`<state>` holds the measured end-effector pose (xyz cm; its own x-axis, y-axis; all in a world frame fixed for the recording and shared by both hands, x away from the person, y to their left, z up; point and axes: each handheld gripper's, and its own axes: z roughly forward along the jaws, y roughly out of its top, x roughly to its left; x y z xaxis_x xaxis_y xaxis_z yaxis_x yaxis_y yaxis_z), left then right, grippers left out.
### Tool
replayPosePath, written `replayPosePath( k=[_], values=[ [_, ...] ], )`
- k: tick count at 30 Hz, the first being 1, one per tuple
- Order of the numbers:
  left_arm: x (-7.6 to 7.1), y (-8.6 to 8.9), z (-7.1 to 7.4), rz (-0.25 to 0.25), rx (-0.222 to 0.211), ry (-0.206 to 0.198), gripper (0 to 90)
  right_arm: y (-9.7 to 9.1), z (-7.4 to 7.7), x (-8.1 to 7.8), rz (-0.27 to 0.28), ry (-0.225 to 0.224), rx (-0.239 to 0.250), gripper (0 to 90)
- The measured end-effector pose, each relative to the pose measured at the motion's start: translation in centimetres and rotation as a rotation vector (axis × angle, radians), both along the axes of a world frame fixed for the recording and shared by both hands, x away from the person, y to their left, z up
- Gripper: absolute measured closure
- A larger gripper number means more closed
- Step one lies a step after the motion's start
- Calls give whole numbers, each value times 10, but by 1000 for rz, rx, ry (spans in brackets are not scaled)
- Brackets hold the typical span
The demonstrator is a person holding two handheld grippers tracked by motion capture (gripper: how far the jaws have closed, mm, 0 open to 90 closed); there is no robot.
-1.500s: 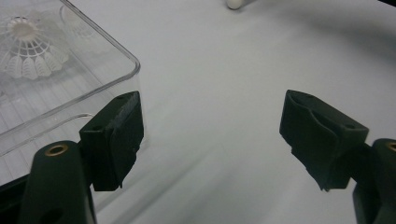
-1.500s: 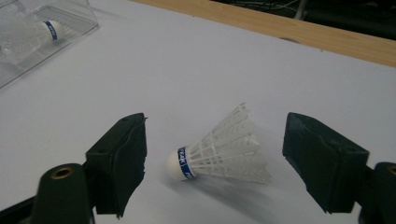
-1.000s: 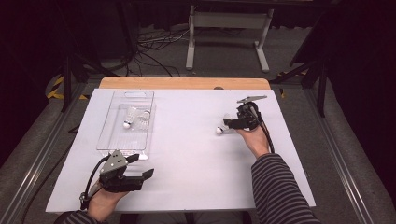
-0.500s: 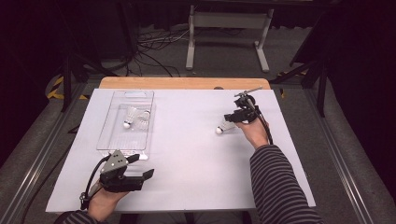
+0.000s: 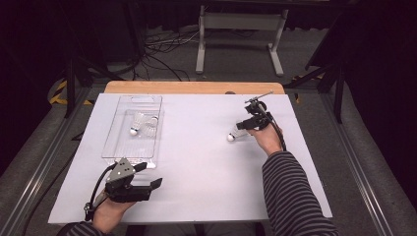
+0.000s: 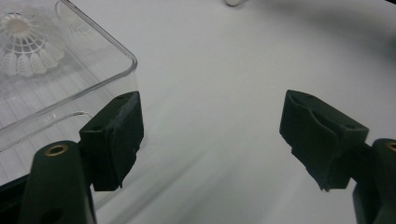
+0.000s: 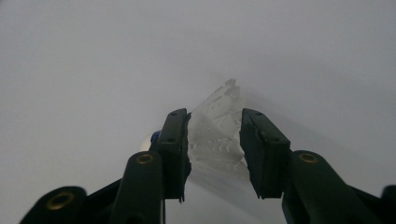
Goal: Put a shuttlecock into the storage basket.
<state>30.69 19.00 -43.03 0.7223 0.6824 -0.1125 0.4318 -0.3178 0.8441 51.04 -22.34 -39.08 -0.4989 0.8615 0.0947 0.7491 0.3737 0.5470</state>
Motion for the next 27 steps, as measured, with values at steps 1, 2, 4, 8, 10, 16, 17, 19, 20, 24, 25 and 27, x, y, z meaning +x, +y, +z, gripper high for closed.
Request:
replayPosePath(
  k=[1, 2, 4, 8, 10, 16, 17, 19, 20, 24, 25, 27],
  values=[
    [0, 0, 0, 0, 1, 1, 228, 0, -1, 0, 0, 4, 0, 650],
    [0, 0, 0, 1, 4, 3, 228, 1, -1, 0, 4, 10, 0, 659],
    [0, 0, 0, 1, 3, 2, 228, 1, -3, 1, 11, 16, 0, 677],
    [0, 0, 0, 0, 2, 0, 229, 1, -3, 1, 24, 23, 6, 718],
    [0, 0, 0, 1, 2, 1, 229, 1, -3, 1, 32, 27, 12, 736],
    [0, -1, 0, -2, 7, 3, 229, -2, -4, 1, 45, 43, 22, 797],
    [0, -1, 0, -1, 11, -1, 229, -2, -4, 1, 41, 48, 25, 807],
    [0, -1, 0, -3, 13, -1, 229, -3, -4, 0, 44, 55, 31, 823],
    [0, -1, 0, -3, 13, 0, 229, -3, -4, 0, 51, 59, 32, 833],
    [-1, -1, 0, -1, 17, -2, 230, -3, -3, -2, 69, 59, 31, 853],
    [-1, -1, 0, -2, 16, -2, 230, -2, -2, -2, 74, 58, 32, 856],
    [-1, -1, 0, -3, 18, -4, 230, 0, -1, -4, 80, 58, 33, 862]
  ],
)
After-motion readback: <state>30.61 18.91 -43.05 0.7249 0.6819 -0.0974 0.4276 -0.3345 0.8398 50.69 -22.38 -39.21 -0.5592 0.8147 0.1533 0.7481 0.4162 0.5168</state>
